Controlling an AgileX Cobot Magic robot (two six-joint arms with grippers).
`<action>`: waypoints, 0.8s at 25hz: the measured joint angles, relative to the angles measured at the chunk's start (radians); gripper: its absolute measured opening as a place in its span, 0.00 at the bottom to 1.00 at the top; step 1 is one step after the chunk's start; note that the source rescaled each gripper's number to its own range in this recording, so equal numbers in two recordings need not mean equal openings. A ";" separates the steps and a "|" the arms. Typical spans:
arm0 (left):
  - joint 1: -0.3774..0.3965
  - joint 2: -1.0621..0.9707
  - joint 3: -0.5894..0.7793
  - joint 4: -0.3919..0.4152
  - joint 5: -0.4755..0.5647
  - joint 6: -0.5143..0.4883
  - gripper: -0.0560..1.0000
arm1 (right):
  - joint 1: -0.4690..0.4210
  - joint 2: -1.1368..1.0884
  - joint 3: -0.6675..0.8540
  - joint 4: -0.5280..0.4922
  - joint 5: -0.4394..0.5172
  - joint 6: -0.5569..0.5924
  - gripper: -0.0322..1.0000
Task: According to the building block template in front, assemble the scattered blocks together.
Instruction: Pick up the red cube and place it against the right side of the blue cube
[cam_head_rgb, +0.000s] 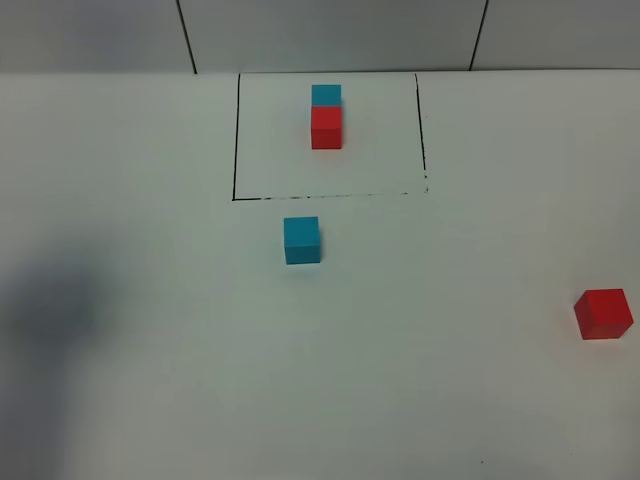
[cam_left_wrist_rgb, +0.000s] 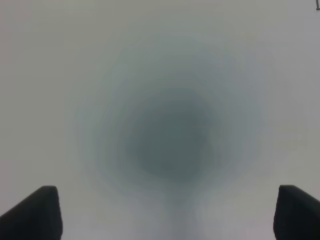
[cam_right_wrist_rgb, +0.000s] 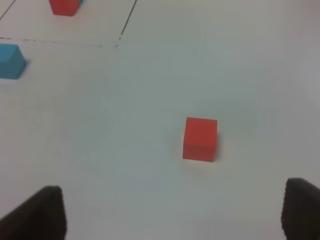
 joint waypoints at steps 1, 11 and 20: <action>0.000 -0.057 0.033 0.000 -0.016 -0.011 0.80 | 0.000 0.000 0.000 0.000 0.000 0.000 0.75; 0.000 -0.569 0.306 -0.018 -0.083 -0.055 0.79 | 0.000 0.000 0.000 0.000 0.000 0.000 0.75; 0.000 -0.888 0.455 -0.025 0.031 -0.056 0.76 | 0.000 0.000 0.000 0.000 0.000 0.000 0.75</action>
